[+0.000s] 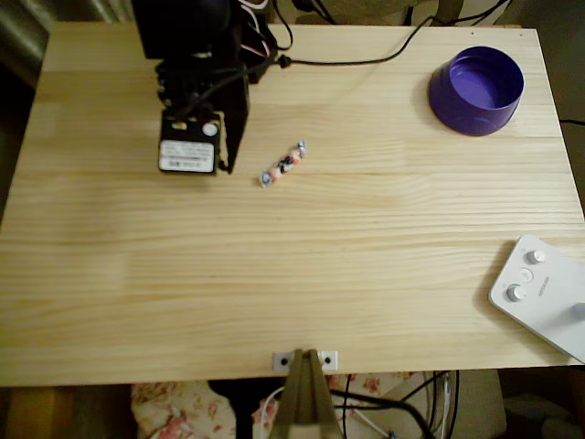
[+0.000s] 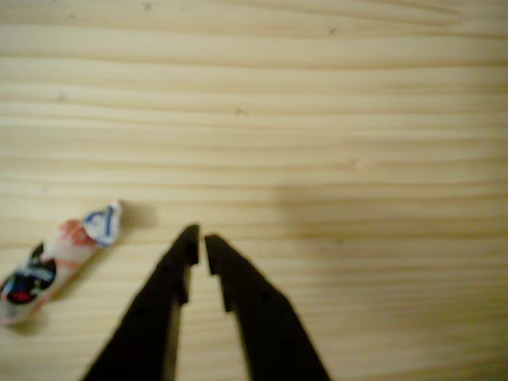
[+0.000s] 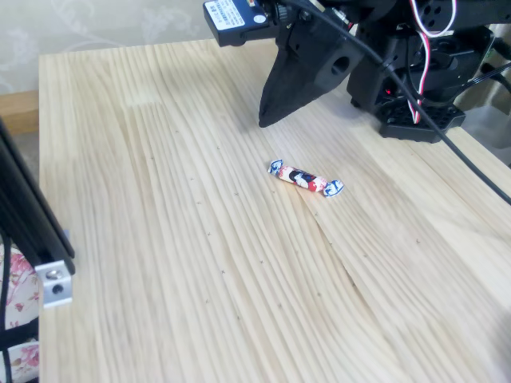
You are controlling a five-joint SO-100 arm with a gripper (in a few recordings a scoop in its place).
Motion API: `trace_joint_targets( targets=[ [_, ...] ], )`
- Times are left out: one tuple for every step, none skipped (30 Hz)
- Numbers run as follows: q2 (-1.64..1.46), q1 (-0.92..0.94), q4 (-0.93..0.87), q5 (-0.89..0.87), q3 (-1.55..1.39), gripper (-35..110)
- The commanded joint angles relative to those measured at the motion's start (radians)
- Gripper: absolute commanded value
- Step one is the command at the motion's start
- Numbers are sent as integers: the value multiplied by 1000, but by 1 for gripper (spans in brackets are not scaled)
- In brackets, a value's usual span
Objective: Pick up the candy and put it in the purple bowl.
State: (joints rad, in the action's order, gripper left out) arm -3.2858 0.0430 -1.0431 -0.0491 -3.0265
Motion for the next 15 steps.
trace_joint_targets(
  targets=[
    [-14, -3, -9, 15, 14, -1],
    [-14, -3, -9, 15, 14, -1],
    [-14, -3, -9, 15, 14, -1],
    [-14, -3, -9, 15, 14, -1],
    [-14, -3, -9, 15, 14, -1],
    [-14, -6, -9, 14, 14, -1],
    [-14, -28, -8, 38, 15, -1],
    [-14, -55, -8, 66, 15, -1],
    [-14, -74, -6, 83, 15, -1],
    [-14, -80, -6, 91, 15, -1],
    [-14, -80, -6, 91, 15, -1],
    [-14, -80, -6, 91, 15, -1],
    [-14, -80, -6, 91, 15, -1],
    [-14, -80, -6, 91, 15, -1],
    [-14, -80, -6, 91, 15, -1]
  ],
)
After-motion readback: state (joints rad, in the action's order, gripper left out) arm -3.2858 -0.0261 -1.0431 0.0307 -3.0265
